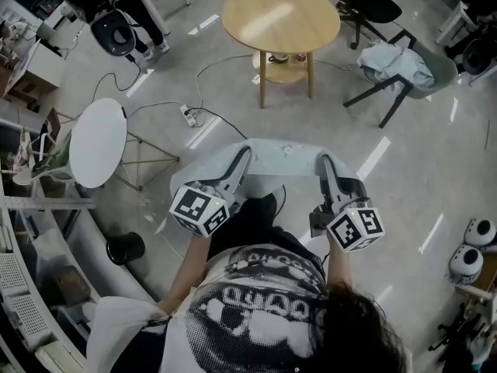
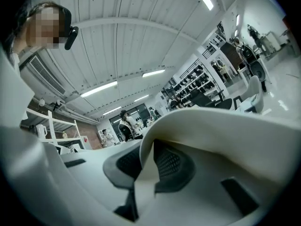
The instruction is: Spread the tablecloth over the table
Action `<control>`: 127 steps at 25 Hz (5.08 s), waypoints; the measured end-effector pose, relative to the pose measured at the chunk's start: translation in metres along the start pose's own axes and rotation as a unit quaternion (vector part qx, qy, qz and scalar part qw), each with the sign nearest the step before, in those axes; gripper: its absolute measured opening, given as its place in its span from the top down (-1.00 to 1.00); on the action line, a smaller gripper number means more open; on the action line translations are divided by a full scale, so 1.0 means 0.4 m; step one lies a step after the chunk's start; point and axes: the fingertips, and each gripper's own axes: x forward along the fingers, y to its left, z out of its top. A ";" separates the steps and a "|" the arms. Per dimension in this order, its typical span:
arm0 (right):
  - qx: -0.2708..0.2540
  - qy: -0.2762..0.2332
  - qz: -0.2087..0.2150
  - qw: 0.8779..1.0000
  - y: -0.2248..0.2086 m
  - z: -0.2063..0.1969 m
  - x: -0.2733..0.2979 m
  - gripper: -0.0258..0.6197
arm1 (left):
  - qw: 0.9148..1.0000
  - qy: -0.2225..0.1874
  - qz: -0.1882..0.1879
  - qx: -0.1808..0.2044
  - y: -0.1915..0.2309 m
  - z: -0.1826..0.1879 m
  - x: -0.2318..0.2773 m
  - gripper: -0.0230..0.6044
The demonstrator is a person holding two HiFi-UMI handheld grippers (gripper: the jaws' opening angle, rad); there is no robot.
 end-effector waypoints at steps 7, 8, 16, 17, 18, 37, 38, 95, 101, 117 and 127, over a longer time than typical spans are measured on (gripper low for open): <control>0.012 0.002 -0.013 1.000 -0.041 0.061 0.204 0.79 | 1.000 0.000 -0.019 -0.010 0.167 0.065 0.148 0.76; 0.013 0.003 -0.015 1.000 -0.046 0.070 0.230 0.79 | 1.000 -0.001 -0.021 -0.011 0.188 0.076 0.166 0.76; 0.010 0.003 -0.030 0.999 -0.060 0.119 0.393 0.79 | 0.999 -0.018 -0.040 -0.015 0.330 0.138 0.274 0.76; 0.007 0.003 -0.031 0.999 -0.061 0.123 0.409 0.79 | 0.999 -0.021 -0.042 -0.015 0.345 0.143 0.284 0.76; 0.005 0.003 -0.032 0.999 -0.062 0.125 0.425 0.79 | 0.999 -0.023 -0.044 -0.015 0.359 0.147 0.293 0.76; -0.014 0.035 -0.026 0.999 -0.125 0.161 0.569 0.79 | 0.999 -0.016 -0.029 -0.009 0.453 0.161 0.408 0.76; -0.016 0.034 -0.022 0.999 -0.133 0.169 0.578 0.79 | 0.999 -0.017 -0.027 -0.007 0.455 0.166 0.419 0.76; -0.069 -0.039 0.302 0.950 -0.449 1.083 1.511 0.80 | 0.958 -0.169 0.102 0.206 0.843 0.956 1.287 0.73; -0.094 -0.048 0.309 0.945 -0.390 1.163 1.678 0.80 | 0.954 -0.210 0.089 0.195 0.986 1.067 1.324 0.72; -0.246 -0.116 0.292 0.917 -0.227 1.425 2.075 0.81 | 0.905 -0.301 0.131 0.270 1.288 1.363 1.423 0.72; -0.238 -0.072 0.272 0.930 -0.361 1.274 2.131 0.81 | 0.936 -0.261 0.118 0.205 1.366 1.168 1.512 0.72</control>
